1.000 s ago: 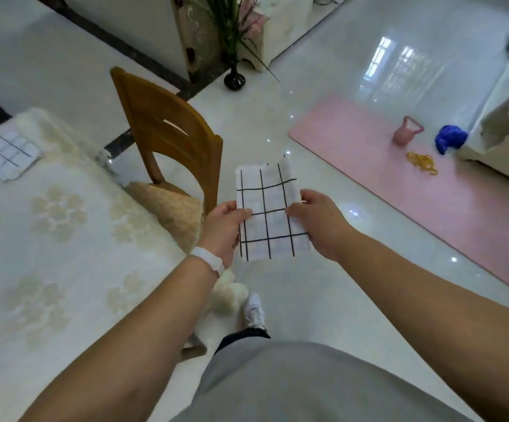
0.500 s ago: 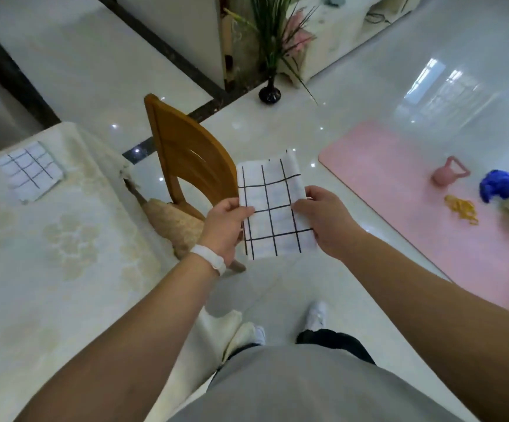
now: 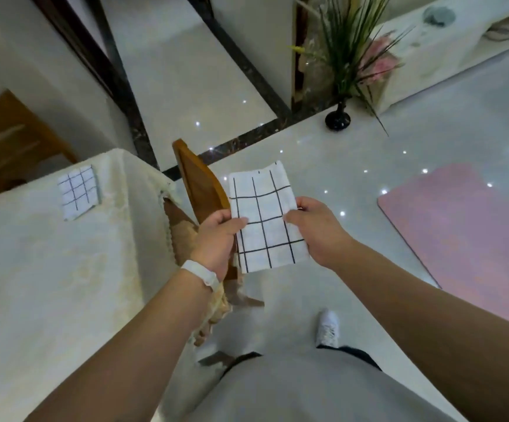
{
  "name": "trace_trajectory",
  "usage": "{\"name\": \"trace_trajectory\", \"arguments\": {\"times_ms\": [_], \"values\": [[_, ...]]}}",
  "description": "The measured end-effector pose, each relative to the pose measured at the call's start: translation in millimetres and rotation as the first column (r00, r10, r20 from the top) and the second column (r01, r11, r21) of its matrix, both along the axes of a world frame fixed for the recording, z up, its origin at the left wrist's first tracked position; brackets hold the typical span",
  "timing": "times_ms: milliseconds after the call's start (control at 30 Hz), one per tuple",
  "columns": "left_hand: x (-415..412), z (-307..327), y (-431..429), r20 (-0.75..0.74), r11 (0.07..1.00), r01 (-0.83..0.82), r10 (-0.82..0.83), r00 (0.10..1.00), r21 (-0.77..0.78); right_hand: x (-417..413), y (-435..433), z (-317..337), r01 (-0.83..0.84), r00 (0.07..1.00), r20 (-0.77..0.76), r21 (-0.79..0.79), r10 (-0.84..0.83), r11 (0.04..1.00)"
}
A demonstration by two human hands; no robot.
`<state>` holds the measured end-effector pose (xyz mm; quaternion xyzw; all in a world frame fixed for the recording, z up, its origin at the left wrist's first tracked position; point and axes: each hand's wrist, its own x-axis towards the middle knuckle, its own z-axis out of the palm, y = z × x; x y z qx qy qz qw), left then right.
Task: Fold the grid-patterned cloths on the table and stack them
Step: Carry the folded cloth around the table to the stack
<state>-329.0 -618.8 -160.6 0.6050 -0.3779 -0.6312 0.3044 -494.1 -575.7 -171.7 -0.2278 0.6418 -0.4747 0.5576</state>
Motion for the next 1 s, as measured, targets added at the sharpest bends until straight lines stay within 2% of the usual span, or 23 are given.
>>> {"name": "trace_trajectory", "arguments": {"times_ms": [333, 533, 733, 1000], "values": [[-79, 17, -48, -0.068, 0.993, -0.113, 0.111, 0.991, -0.034, -85, -76, 15, -0.164, 0.986, -0.041, -0.03, 0.163, 0.986], [-100, 8, -96, -0.081, 0.986, -0.16, 0.157, 0.984, -0.038, -108, -133, 9, -0.183, 0.983, -0.033, -0.026, 0.183, 0.983], [-99, -5, -184, -0.128, 0.976, -0.216, 0.215, 0.968, 0.008, -111, -222, 3, -0.225, 0.974, -0.034, -0.004, 0.224, 0.974], [-97, -6, -325, -0.227, 0.945, -0.315, 0.326, 0.918, 0.086, -104, -371, 15, -0.272, 0.953, -0.127, 0.05, 0.276, 0.961]]}}
